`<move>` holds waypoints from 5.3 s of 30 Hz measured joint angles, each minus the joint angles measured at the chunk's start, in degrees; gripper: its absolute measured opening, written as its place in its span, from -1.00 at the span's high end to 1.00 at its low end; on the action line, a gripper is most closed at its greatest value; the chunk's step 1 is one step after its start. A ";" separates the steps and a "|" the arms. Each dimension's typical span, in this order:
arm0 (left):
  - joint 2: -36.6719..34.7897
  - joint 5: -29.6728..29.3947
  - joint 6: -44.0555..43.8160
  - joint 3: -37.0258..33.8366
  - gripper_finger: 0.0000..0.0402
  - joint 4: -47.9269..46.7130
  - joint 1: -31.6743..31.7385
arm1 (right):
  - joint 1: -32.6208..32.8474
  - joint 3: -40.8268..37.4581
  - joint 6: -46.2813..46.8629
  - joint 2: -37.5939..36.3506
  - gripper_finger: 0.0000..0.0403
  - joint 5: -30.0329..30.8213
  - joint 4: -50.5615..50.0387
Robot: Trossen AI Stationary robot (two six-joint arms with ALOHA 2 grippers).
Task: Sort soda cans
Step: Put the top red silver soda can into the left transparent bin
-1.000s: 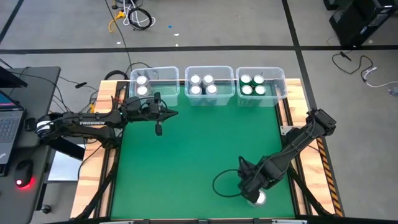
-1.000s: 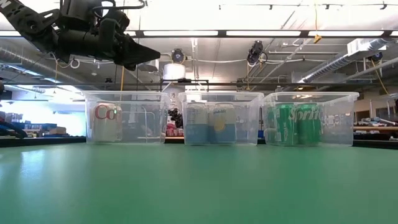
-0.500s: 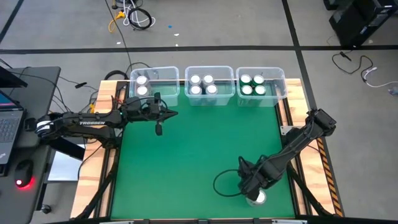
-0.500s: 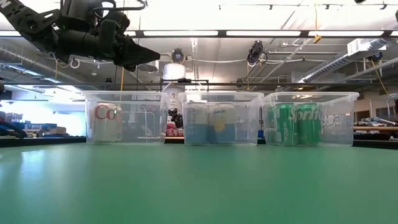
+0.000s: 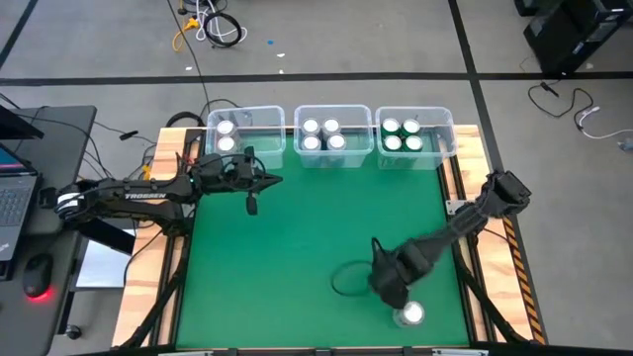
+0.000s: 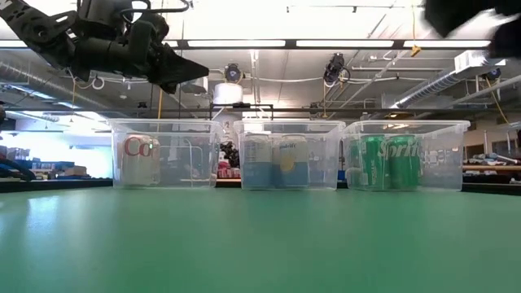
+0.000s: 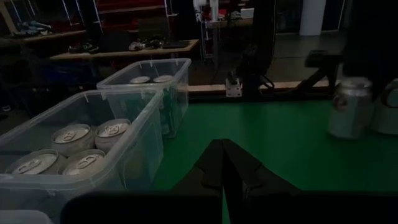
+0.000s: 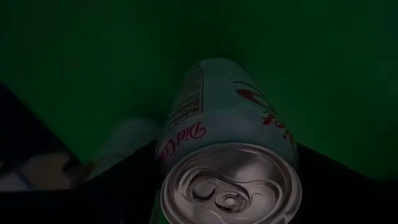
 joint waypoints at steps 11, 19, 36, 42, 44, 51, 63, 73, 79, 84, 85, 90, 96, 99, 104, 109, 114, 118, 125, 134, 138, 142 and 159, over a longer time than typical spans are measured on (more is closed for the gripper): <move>-13.27 -1.07 0.19 0.00 1.00 -11.85 0.34 | -22.13 7.08 -28.96 0.02 -0.44 8.92 0.54; -23.35 -2.05 0.23 0.00 1.00 -21.70 0.72 | -36.11 18.11 -46.31 4.15 -0.44 13.50 2.90; -39.53 -4.16 -1.03 0.00 1.00 -33.02 0.70 | -41.50 57.47 -65.48 35.76 -0.44 12.91 -8.08; -43.27 -4.11 -1.27 0.00 1.00 -35.73 0.70 | -41.19 58.07 -64.27 38.45 -0.44 10.77 -8.75; -43.64 -4.07 -1.27 0.00 1.00 -36.02 0.68 | -40.94 57.67 -64.22 38.45 -0.44 10.69 -7.56; -43.55 -3.75 -1.45 0.00 1.00 -36.02 0.66 | -40.91 57.67 -63.98 38.47 -0.44 10.49 -5.64; -43.55 -3.39 -1.67 0.00 1.00 -36.24 0.66 | -40.91 57.65 -64.00 38.56 -0.63 10.10 -0.21; -43.30 -2.91 -3.64 0.00 1.00 -36.12 0.66 | -40.45 58.98 -66.24 38.25 -0.58 10.08 -1.65; -39.35 -2.89 -5.63 3.33 1.00 -38.56 0.66 | -39.86 59.15 -65.59 34.09 -0.35 15.27 -7.15; -31.84 -2.89 -4.38 8.91 1.00 -42.39 0.63 | -39.42 59.09 -67.91 31.22 0.27 20.53 -6.36; -30.38 -2.89 -4.34 10.19 1.00 -42.93 0.63 | -39.55 59.09 -68.44 30.77 0.41 20.53 -5.80; -22.79 -2.89 -2.74 17.08 1.00 -48.95 0.63 | -40.65 57.68 -70.84 30.61 0.94 20.36 -2.48; -16.65 -2.88 -1.70 24.48 1.00 -55.40 0.63 | -40.98 51.70 -72.36 30.17 0.97 20.16 4.44; -15.55 -2.88 -1.25 26.57 1.00 -57.58 0.63 | -40.94 46.46 -72.60 27.55 0.98 19.79 9.27; -15.38 -2.84 -1.21 28.34 1.00 -58.07 0.57 | -40.99 30.68 -72.28 17.57 1.00 18.19 23.94; -14.31 -2.80 -1.30 29.35 1.00 -57.72 0.52 | -40.53 10.69 -71.78 4.89 1.00 18.59 42.74; -8.94 -2.75 -2.66 31.67 1.00 -58.91 0.48 | -39.74 -8.48 -71.70 -6.26 1.00 22.42 62.14; -2.19 -2.80 -2.72 37.33 1.00 -65.39 0.48 | -39.43 -18.72 -70.83 -13.87 1.00 23.65 69.55; 11.95 -3.36 -4.63 52.46 0.98 -78.00 0.46 | -39.43 -26.90 -68.07 -22.71 1.00 23.80 70.76; 29.85 -2.26 -5.94 69.82 0.74 -98.41 -1.29 | -39.70 -32.00 -69.07 -25.09 1.00 23.80 73.85; 35.31 -1.83 -6.02 74.64 0.56 -101.92 -2.54 | -39.90 -34.14 -69.09 -25.03 1.00 23.80 76.31; 39.18 -2.87 -5.89 77.99 0.33 -103.92 -3.42 | -40.24 -35.26 -69.09 -25.00 1.00 23.80 78.16; 50.11 -4.47 -7.33 79.49 -0.54 -107.41 -3.61 | -41.67 -35.60 -69.08 -24.98 1.00 23.55 78.56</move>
